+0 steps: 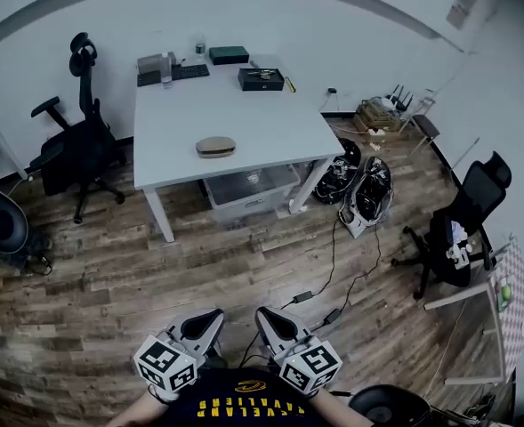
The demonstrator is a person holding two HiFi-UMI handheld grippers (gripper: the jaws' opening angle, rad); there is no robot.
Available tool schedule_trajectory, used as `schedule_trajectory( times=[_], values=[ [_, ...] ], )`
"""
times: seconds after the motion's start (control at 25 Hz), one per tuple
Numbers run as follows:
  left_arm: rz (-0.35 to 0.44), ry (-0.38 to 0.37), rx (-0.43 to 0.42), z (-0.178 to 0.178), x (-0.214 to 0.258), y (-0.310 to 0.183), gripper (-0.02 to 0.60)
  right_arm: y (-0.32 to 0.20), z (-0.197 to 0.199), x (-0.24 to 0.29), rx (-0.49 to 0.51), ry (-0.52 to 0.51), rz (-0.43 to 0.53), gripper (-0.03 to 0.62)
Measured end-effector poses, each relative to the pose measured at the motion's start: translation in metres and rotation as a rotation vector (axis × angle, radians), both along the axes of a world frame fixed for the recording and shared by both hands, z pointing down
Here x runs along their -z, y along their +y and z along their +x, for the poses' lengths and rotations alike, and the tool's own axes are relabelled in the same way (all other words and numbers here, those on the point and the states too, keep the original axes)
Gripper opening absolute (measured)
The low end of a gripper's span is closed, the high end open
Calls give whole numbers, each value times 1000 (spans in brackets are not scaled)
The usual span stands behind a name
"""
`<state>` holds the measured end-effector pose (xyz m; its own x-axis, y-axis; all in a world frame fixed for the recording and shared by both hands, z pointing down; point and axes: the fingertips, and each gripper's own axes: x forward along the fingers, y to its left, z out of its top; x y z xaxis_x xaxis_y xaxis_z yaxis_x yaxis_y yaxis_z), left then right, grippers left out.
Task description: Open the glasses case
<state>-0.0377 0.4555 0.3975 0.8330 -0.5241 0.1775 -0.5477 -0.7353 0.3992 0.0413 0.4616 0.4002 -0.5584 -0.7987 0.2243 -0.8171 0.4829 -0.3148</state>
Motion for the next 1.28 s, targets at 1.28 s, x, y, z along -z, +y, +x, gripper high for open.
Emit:
schedule_trajectory(
  times=[1.28],
  values=[
    [-51,-43,123,-12,-21,-197,14,-212,-15,-19,134,-46,-55,25]
  ],
)
